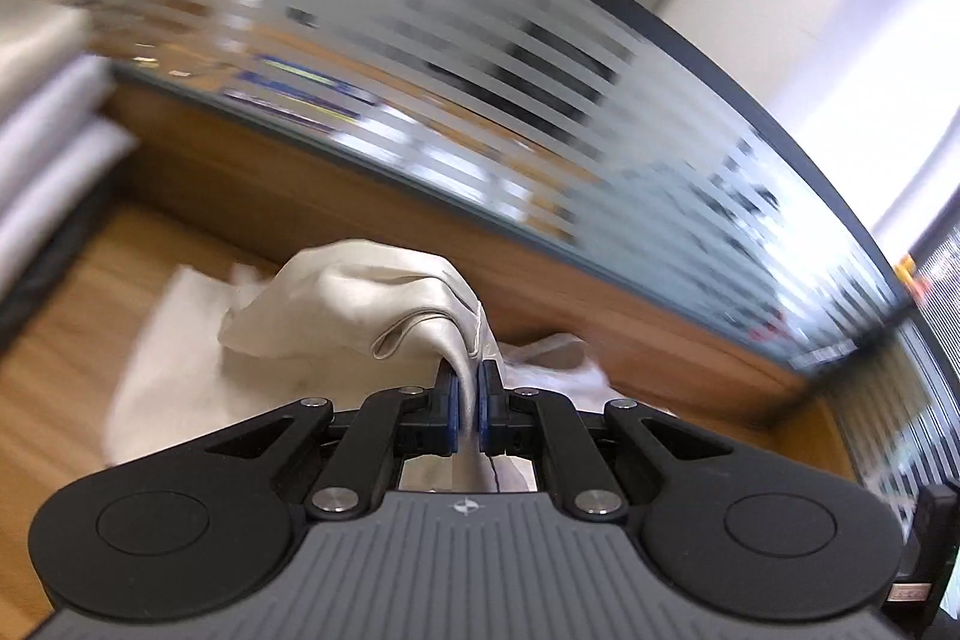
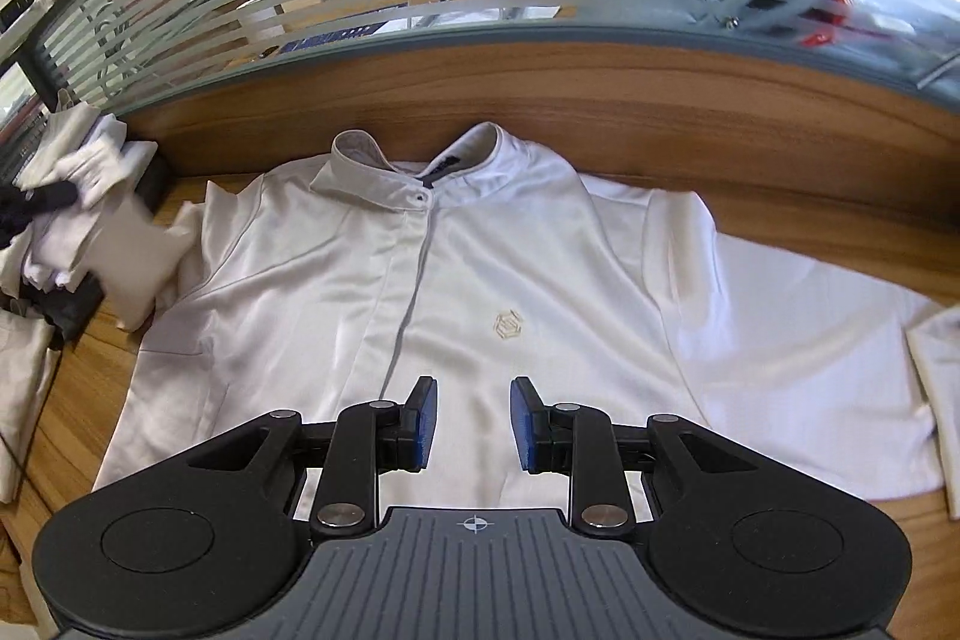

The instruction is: Fold clothes

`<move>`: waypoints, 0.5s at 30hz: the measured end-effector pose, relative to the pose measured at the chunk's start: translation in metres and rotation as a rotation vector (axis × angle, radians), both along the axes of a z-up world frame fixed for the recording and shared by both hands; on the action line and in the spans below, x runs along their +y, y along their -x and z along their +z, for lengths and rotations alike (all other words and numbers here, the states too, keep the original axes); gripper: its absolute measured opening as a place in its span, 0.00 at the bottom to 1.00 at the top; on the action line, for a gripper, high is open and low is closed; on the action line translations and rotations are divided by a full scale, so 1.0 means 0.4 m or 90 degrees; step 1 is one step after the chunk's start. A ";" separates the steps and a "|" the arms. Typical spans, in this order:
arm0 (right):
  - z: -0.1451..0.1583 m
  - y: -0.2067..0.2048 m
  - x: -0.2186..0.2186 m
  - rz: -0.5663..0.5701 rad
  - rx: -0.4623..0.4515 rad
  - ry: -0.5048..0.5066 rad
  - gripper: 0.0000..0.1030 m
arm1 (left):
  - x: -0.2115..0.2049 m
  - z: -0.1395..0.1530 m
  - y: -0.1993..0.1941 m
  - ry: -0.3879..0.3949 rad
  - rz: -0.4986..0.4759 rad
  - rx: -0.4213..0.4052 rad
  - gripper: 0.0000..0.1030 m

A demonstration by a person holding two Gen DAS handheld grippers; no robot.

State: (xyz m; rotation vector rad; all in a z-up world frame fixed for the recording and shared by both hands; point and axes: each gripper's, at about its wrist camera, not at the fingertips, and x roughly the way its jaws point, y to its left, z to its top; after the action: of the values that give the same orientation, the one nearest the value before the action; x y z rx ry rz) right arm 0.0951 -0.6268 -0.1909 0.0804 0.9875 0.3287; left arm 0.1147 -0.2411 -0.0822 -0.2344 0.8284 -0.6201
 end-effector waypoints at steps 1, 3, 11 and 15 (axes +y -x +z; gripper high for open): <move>-0.002 0.002 -0.004 -0.002 0.002 -0.001 0.28 | -0.034 -0.007 0.004 0.000 -0.016 0.003 0.06; -0.006 0.004 -0.013 -0.008 0.006 -0.004 0.28 | -0.100 -0.021 0.014 -0.006 -0.045 0.003 0.06; -0.037 -0.006 -0.049 -0.032 0.022 -0.007 0.28 | -0.276 -0.121 0.025 -0.038 -0.108 0.028 0.07; -0.054 -0.020 -0.052 -0.040 0.028 -0.010 0.28 | -0.323 -0.153 0.039 -0.052 -0.139 0.025 0.07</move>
State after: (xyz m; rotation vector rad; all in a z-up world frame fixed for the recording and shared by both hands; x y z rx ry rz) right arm 0.1033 -0.6476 -0.2126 0.1334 1.0243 0.2790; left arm 0.0990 -0.3701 -0.1435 -0.0820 0.9233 -0.7865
